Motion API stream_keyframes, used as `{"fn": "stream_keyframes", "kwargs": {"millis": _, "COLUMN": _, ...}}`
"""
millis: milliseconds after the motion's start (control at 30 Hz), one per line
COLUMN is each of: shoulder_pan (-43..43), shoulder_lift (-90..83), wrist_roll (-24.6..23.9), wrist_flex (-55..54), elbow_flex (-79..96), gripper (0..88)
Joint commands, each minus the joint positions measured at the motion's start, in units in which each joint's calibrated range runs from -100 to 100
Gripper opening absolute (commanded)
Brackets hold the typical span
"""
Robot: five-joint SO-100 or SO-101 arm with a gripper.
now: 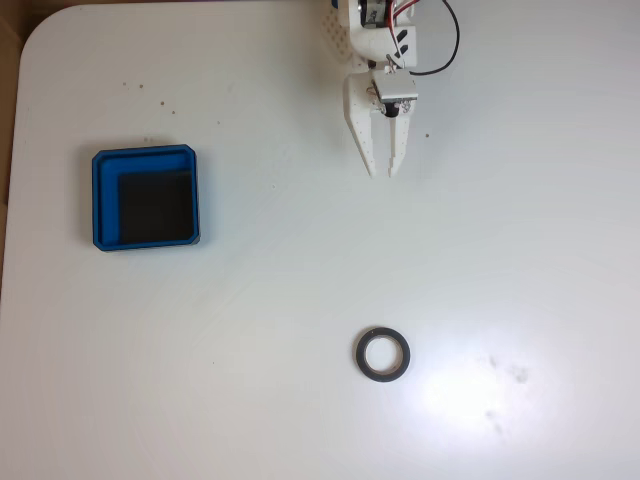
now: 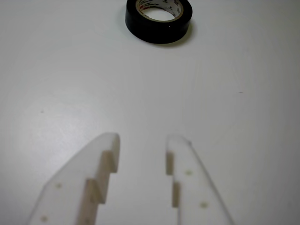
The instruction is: Pick the black tape roll and drop it in the blue box
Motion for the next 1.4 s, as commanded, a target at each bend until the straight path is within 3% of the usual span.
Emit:
{"fn": "stream_keyframes", "kwargs": {"millis": 0, "shoulder_pan": 0.29, "shoulder_lift": -0.19, "wrist_roll": -0.02, "wrist_flex": -1.36, "elbow_flex": 0.63, "gripper": 3.3}}
{"fn": "stream_keyframes", "kwargs": {"millis": 300, "shoulder_pan": 0.39, "shoulder_lift": 3.24, "wrist_roll": 0.07, "wrist_flex": -1.52, "elbow_flex": -4.76, "gripper": 3.4}}
{"fn": "stream_keyframes", "kwargs": {"millis": 567, "shoulder_pan": 0.29, "shoulder_lift": 30.41, "wrist_roll": 0.07, "wrist_flex": -1.52, "elbow_flex": -25.43, "gripper": 3.4}}
{"fn": "stream_keyframes", "kwargs": {"millis": 1367, "shoulder_pan": 0.1, "shoulder_lift": 80.08, "wrist_roll": 0.24, "wrist_flex": -1.44, "elbow_flex": -68.2, "gripper": 4.0}}
